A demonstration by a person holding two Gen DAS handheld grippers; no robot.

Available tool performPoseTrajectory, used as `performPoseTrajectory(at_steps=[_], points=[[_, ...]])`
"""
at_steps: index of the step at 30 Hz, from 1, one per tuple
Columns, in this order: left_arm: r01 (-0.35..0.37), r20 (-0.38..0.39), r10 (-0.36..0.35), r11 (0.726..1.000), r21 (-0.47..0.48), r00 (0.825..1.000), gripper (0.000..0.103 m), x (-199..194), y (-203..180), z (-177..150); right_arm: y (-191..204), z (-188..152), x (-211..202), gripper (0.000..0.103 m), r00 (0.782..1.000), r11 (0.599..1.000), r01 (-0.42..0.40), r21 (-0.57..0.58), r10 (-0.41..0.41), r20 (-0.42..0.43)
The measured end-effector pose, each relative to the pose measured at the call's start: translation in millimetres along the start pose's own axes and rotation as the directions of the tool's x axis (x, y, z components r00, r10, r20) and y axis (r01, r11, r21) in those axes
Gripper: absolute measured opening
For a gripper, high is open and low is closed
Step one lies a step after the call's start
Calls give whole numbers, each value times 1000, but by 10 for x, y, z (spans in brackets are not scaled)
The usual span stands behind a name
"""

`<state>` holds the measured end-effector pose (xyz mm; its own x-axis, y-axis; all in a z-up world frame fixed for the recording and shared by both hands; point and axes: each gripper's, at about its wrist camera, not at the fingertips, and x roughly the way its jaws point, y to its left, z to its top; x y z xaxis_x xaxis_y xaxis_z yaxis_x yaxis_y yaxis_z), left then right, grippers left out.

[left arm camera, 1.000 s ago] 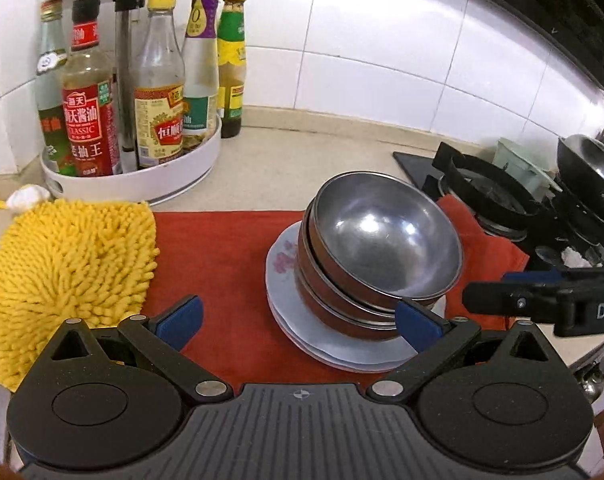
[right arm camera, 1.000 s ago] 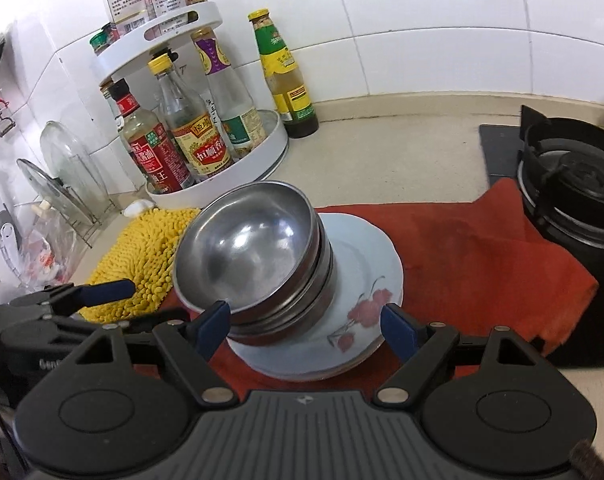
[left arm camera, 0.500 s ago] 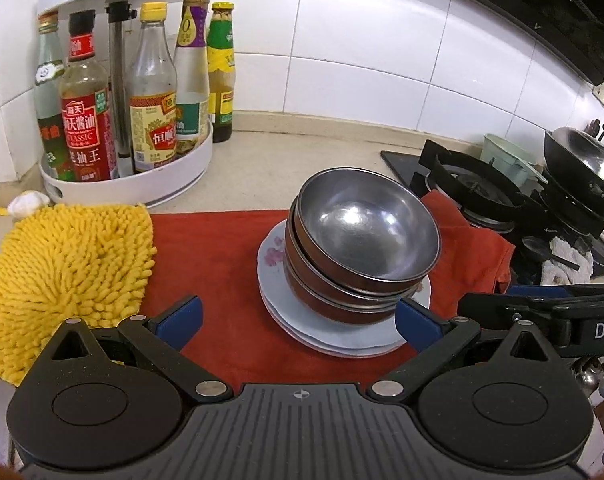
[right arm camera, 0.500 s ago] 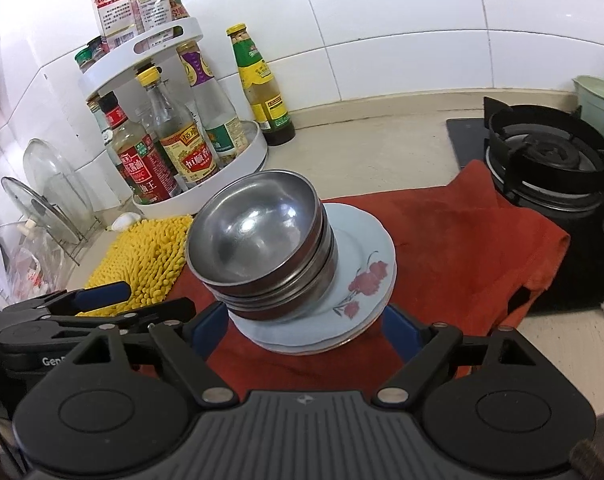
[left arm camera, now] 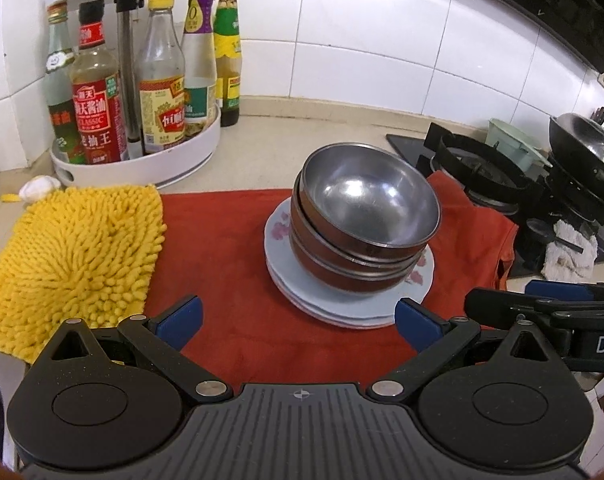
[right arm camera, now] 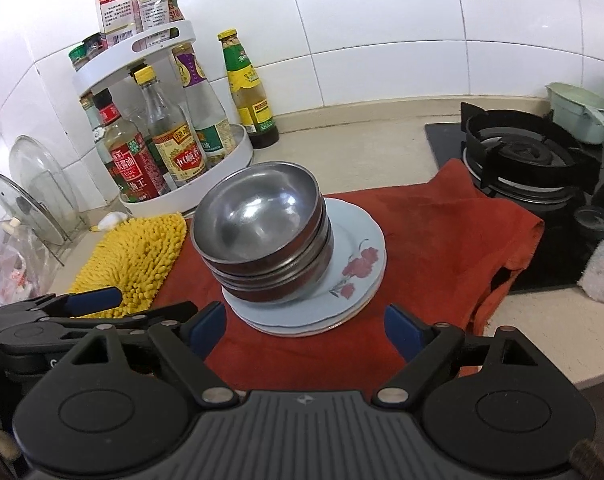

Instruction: Organize plates and bowls

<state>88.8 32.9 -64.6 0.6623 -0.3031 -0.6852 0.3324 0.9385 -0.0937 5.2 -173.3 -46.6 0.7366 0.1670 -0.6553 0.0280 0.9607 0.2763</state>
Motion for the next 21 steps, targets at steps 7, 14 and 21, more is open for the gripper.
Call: performPoseTrajectory(at_steps=[7, 14, 21], points=[[-23, -25, 23, 1000, 4, 999, 103, -14, -39, -36, 37, -75, -47, 83, 999, 999, 45, 8, -45, 5], [-41, -48, 40, 999, -7, 998, 103, -3, -44, -37, 12, -124, -61, 84, 998, 997, 63, 33, -64, 8], [-32, -87, 30, 999, -26, 996, 103, 64, -27, -58, -37, -159, -19, 87, 998, 997, 60, 51, -59, -10]])
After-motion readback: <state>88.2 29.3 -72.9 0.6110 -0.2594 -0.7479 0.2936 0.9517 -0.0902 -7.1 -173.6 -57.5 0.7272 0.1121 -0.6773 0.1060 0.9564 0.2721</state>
